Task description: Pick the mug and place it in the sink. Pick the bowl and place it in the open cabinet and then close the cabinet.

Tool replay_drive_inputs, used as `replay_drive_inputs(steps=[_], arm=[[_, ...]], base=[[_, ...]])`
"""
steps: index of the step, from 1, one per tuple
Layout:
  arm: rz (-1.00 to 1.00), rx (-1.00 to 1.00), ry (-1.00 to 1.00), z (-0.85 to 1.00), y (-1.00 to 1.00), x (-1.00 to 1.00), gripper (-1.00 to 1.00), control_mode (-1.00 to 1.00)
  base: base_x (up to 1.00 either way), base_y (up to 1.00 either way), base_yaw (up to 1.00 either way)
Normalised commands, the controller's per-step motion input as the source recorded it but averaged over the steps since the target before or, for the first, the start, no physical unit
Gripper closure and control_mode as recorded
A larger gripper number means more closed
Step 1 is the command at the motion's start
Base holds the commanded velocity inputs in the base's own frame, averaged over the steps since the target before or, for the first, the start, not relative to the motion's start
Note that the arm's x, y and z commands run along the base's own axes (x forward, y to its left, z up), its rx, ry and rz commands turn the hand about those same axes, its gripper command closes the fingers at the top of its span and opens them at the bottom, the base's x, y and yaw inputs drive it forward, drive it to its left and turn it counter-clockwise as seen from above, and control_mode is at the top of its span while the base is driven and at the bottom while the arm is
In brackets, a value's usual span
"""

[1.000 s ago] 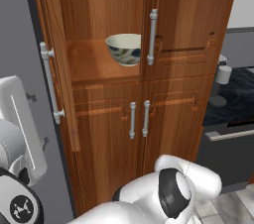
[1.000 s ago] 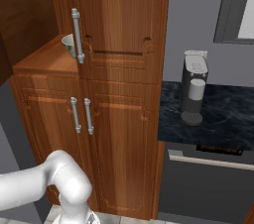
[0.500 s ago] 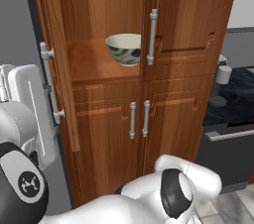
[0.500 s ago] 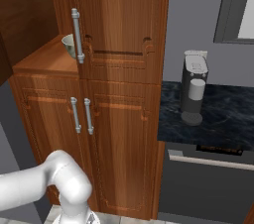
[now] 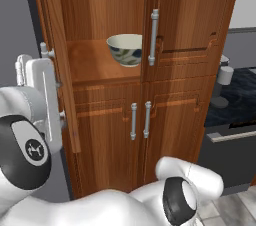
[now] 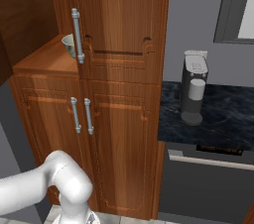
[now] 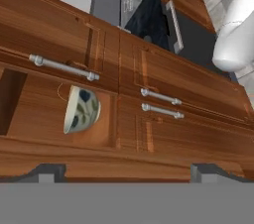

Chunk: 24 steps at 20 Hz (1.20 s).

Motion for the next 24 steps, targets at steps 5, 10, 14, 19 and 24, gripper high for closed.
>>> replay_drive_inputs(steps=[5,10,14,19,24], arm=[[0.0,0.0,-0.06,-0.12,-0.35,0.19,-1.0,-1.0],[0.0,0.0,-0.18,-0.07,-0.16,-0.15,-1.0,-1.0],[0.01,-0.05,-0.38,0.0,0.17,-0.63,-1.0,-1.0],[0.0,-0.03,-0.31,0.0,0.0,-0.19,-1.0,-1.0],[0.0,-0.02,-0.13,-0.05,0.11,0.16,-1.0,-1.0]], base=[[0.0,0.0,0.0],[0.0,0.0,0.0],[0.0,0.0,0.0],[0.0,0.0,0.0],[0.0,0.0,0.0]])
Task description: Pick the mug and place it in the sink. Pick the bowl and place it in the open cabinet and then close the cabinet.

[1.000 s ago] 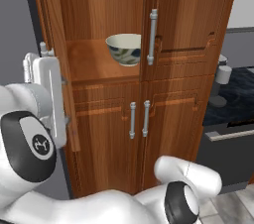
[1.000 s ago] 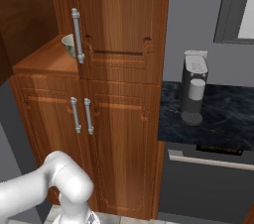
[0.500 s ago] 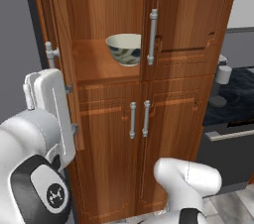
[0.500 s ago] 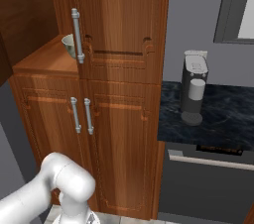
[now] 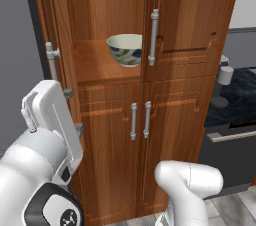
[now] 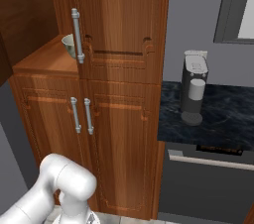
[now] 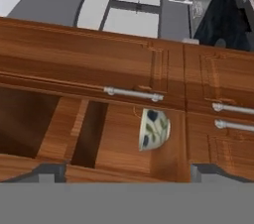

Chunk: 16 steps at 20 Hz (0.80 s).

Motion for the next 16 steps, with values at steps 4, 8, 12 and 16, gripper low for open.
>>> replay_drive_inputs(steps=[4,8,12,16], arm=[[0.0,-0.05,-0.09,-0.07,0.51,0.04,-1.0,-1.0],[0.0,-0.05,-0.05,-0.01,0.56,0.02,-1.0,-1.0],[0.0,0.0,0.0,-0.02,0.18,0.47,-1.0,-1.0],[0.0,0.0,0.02,-0.22,0.04,0.78,-1.0,-1.0]], base=[[0.0,0.0,0.0],[0.0,0.0,0.0],[0.0,0.0,0.0],[0.0,0.0,0.0]])
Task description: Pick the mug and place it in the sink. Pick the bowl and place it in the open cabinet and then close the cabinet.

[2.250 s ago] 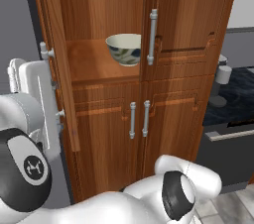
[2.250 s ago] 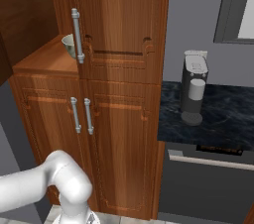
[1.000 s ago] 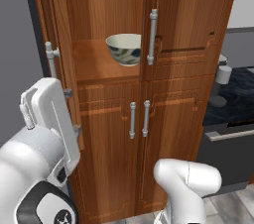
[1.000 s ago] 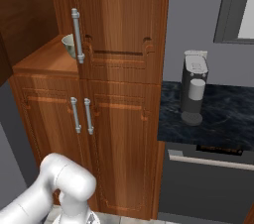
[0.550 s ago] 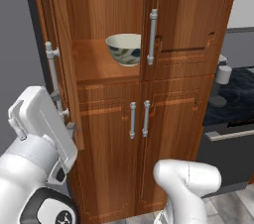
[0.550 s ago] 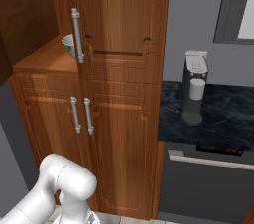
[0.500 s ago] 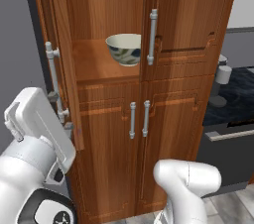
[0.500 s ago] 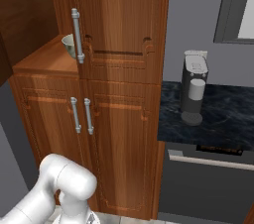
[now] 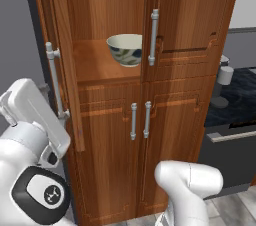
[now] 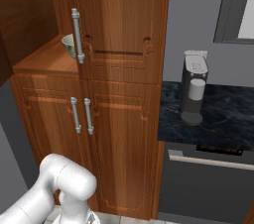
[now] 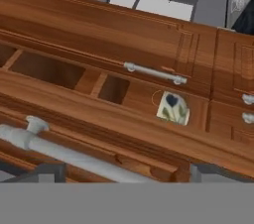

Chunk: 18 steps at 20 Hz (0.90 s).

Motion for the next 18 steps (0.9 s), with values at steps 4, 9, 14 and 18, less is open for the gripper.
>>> replay_drive_inputs(steps=[4,9,14,18], arm=[[0.0,0.0,0.1,-0.46,0.0,0.99,-1.0,-1.0],[0.0,0.07,0.19,-0.61,-0.03,1.0,-1.0,-1.0],[0.0,0.12,0.16,-0.32,-0.63,0.76,-1.0,-1.0],[0.0,0.1,0.16,-0.12,-0.69,0.96,-1.0,-1.0]], base=[[0.0,0.0,0.0],[0.0,0.0,0.0],[0.0,0.0,0.0],[0.0,0.0,0.0]])
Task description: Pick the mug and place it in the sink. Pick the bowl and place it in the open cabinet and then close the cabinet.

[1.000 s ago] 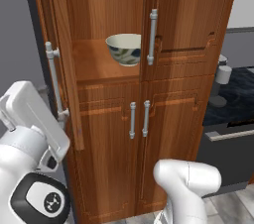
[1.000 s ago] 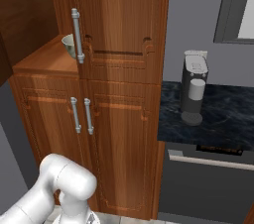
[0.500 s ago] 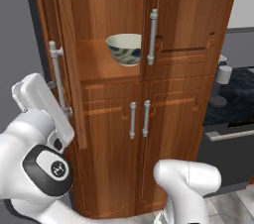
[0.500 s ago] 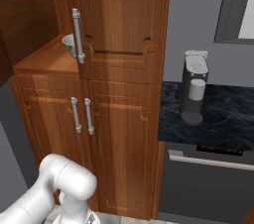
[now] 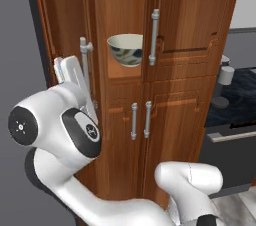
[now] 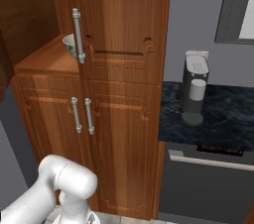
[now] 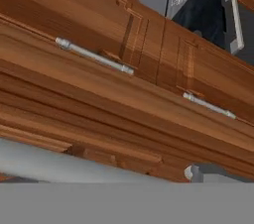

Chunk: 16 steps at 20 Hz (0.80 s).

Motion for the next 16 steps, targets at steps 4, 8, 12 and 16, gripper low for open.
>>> replay_drive_inputs(steps=[4,8,12,16], arm=[[0.0,0.06,0.1,-0.03,-0.61,0.99,-1.0,-1.0],[0.0,0.0,0.04,-0.01,-0.41,1.0,-1.0,-1.0],[0.01,0.0,0.0,0.0,-0.23,1.0,-1.0,-1.0],[0.09,0.0,0.0,-0.03,-0.33,1.0,-1.0,-1.0]], base=[[0.0,0.0,0.0],[0.0,0.0,0.0],[0.0,0.0,0.0],[0.0,0.0,0.0]])
